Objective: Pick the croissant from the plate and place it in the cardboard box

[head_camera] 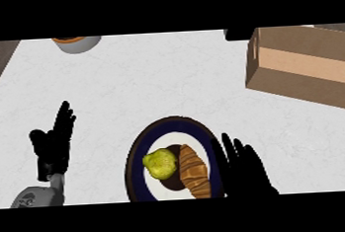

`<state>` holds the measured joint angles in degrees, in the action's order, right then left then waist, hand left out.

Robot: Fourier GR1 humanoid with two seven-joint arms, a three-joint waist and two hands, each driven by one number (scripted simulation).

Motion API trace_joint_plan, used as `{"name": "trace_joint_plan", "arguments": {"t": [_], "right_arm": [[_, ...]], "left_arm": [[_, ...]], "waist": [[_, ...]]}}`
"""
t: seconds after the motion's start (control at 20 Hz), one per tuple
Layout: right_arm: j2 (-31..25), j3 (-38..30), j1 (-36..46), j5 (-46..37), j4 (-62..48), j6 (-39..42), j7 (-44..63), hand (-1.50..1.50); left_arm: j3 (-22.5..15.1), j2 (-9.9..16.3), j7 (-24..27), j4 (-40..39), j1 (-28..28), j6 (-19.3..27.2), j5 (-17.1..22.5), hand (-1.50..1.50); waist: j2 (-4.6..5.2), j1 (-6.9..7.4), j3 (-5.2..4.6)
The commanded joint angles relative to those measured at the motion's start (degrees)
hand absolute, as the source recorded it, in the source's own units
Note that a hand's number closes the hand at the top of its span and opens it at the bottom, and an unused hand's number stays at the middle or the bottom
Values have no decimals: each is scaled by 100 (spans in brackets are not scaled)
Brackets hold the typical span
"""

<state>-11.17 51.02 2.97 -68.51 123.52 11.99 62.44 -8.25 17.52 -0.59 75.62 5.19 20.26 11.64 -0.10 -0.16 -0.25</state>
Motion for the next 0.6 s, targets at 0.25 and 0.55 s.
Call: {"name": "trace_joint_plan", "arguments": {"t": [0.25, 0.55], "right_arm": [[1076, 225, -73, -158, -660, 1336, 1416, -150], [1085, 458, -20, 44, -1253, 729, 1628, -150]], "left_arm": [[108, 65, -71, -47, 65, -124, 34, 0], [146, 3, -126, -204, 273, -88, -22, 0]], "waist": [[-2, 33, 5], [14, 46, 13]]}}
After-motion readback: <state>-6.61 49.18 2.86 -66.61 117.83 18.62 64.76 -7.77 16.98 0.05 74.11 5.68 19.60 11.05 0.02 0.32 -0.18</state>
